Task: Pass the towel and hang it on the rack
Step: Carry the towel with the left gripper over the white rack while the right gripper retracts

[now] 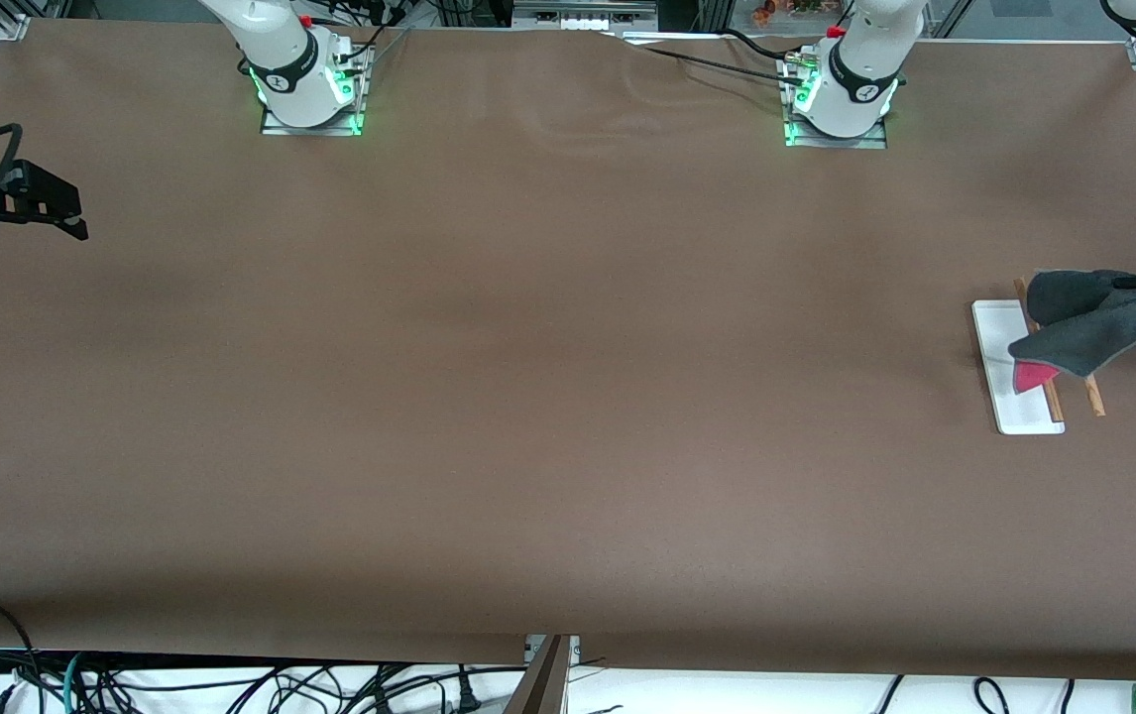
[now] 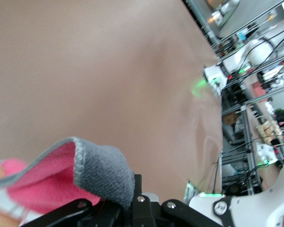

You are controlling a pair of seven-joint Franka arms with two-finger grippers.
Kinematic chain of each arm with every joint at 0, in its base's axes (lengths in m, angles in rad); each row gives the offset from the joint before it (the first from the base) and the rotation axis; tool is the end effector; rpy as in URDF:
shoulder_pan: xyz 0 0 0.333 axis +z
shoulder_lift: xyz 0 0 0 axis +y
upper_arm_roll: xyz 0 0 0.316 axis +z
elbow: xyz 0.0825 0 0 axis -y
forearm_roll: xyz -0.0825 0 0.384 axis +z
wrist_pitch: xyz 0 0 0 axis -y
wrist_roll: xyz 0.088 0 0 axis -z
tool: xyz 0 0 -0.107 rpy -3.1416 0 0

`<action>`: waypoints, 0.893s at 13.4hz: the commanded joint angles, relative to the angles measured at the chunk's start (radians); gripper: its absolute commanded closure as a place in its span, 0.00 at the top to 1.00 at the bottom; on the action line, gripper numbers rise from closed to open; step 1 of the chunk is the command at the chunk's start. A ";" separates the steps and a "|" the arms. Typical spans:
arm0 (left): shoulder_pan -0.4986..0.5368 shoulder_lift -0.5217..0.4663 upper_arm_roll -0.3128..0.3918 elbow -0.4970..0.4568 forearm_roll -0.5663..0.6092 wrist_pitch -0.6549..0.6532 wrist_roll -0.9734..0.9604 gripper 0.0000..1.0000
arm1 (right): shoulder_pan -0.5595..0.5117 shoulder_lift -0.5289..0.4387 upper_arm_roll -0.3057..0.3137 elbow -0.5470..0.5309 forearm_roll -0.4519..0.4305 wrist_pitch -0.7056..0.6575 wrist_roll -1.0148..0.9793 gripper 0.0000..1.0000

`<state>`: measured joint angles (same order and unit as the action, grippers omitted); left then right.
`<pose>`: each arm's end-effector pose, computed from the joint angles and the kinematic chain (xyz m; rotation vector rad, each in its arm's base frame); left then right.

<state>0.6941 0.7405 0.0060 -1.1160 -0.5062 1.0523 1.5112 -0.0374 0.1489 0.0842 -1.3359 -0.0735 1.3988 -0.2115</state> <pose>0.5439 0.3702 0.3601 1.9974 -0.9357 0.1245 0.5822 0.0141 0.6348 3.0615 0.3822 -0.1393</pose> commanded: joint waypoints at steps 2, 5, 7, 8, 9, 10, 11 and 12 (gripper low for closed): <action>-0.010 0.033 0.061 0.050 0.105 0.058 0.127 0.00 | -0.004 -0.029 0.042 -0.031 -0.006 -0.082 0.239 1.00; 0.002 0.043 0.078 0.041 0.147 0.141 0.210 0.00 | -0.004 -0.026 0.040 -0.045 -0.008 -0.098 0.235 1.00; -0.002 0.077 0.078 0.044 0.184 0.181 0.213 0.00 | -0.004 -0.022 0.040 -0.039 -0.008 -0.104 0.235 1.00; -0.001 0.079 0.078 0.041 0.186 0.214 0.225 0.00 | -0.004 -0.020 0.037 -0.037 -0.008 -0.104 0.235 1.00; -0.002 0.083 0.078 0.039 0.193 0.244 0.257 0.00 | -0.004 -0.020 0.037 -0.035 -0.009 -0.104 0.231 1.00; -0.008 0.100 0.078 0.039 0.218 0.267 0.289 0.00 | -0.003 -0.019 0.037 -0.034 -0.009 -0.104 0.233 1.00; -0.014 0.108 0.078 0.039 0.227 0.290 0.297 0.36 | -0.001 -0.015 0.038 -0.034 -0.009 -0.103 0.233 1.00; -0.019 0.109 0.077 0.039 0.225 0.307 0.293 0.99 | -0.001 -0.014 0.038 -0.034 -0.008 -0.100 0.233 1.00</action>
<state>0.6914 0.8293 0.0793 -1.1100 -0.3123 1.3379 1.7637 -0.0361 0.1474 0.1170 -1.3604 -0.0736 1.3050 0.0072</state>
